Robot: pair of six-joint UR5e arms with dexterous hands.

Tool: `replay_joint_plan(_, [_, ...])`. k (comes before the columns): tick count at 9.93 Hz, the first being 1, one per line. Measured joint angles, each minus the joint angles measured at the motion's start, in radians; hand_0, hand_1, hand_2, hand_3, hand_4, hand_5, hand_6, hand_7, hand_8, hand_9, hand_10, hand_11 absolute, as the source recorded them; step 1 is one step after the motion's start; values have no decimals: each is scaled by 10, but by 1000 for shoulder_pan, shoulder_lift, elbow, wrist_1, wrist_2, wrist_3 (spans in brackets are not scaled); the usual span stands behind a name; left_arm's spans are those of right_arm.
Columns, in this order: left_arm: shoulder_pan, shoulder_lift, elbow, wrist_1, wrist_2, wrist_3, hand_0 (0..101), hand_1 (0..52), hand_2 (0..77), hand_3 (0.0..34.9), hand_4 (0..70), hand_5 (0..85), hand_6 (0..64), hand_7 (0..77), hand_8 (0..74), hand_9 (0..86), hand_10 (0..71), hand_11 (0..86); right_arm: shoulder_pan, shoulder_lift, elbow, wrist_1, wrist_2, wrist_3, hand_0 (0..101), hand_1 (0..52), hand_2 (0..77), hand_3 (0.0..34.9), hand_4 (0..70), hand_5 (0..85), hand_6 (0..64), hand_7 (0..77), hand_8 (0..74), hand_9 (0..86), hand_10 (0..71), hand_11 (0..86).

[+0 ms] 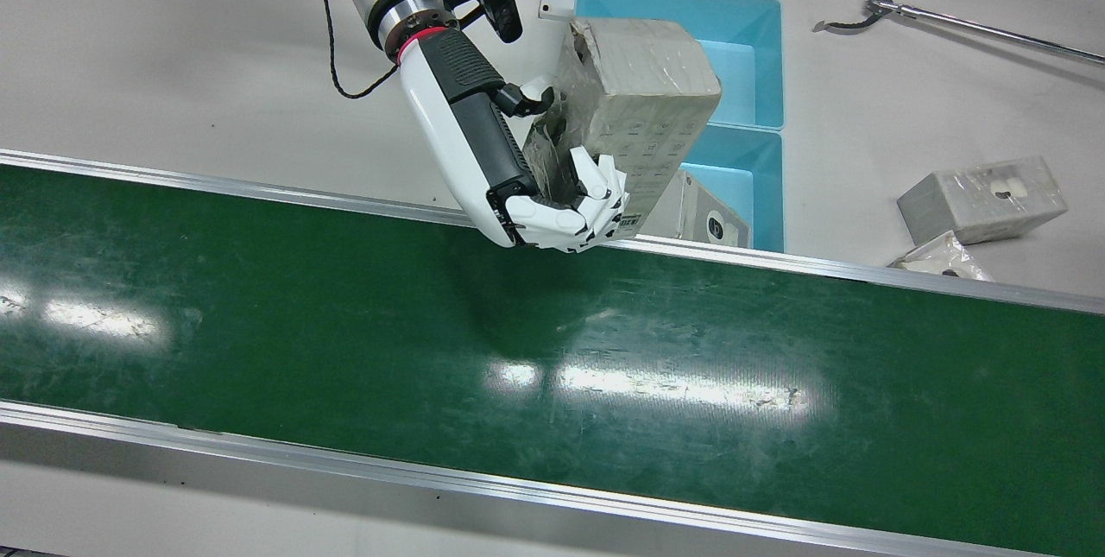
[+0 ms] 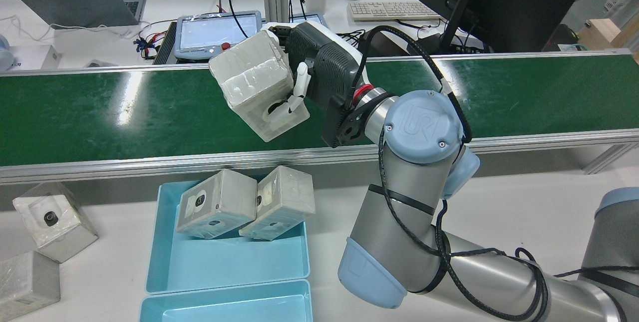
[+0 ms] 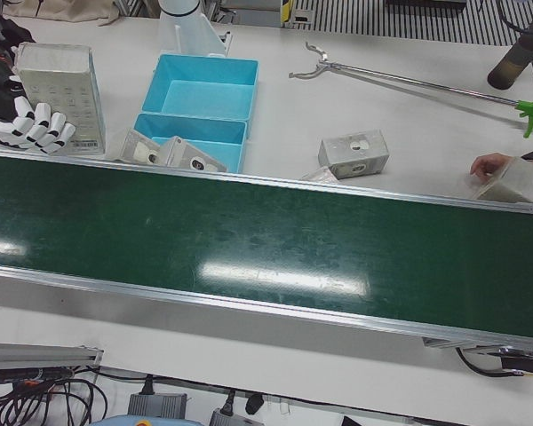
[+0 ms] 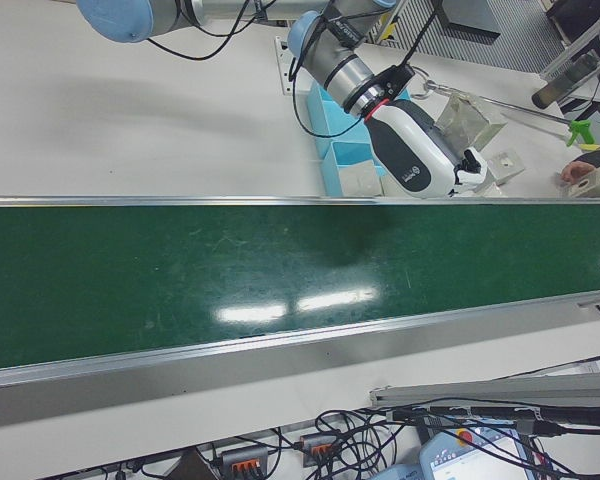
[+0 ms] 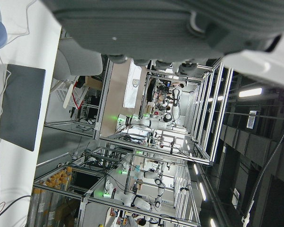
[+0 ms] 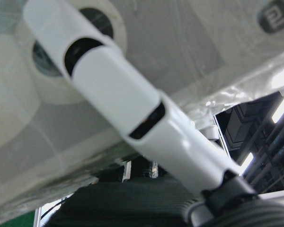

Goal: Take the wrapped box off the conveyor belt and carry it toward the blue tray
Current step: 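Lift the wrapped box off the belt and carry it toward the blue tray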

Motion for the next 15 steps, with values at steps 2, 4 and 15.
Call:
replay_joint_plan(2, [0, 0, 0, 0, 0, 0, 0, 0, 5, 0, 0, 11, 5, 5, 5, 0, 5, 5, -51, 12, 7, -2, 27, 34, 601, 16, 300, 0, 507, 704, 480, 518, 556, 502, 376, 535])
replay_joint_plan(4, [0, 0, 0, 0, 0, 0, 0, 0, 11, 0, 0, 11, 5, 5, 5, 0, 5, 5, -133, 42, 9, -3, 69, 55, 601, 16, 300, 0, 518, 704, 480, 518, 556, 507, 376, 540])
replay_joint_plan(15, [0, 0, 0, 0, 0, 0, 0, 0, 5, 0, 0, 11, 5, 0, 5, 0, 5, 5, -316, 35, 110, 3, 187, 89, 702, 22, 300, 118, 131, 295, 60, 93, 431, 393, 0, 16])
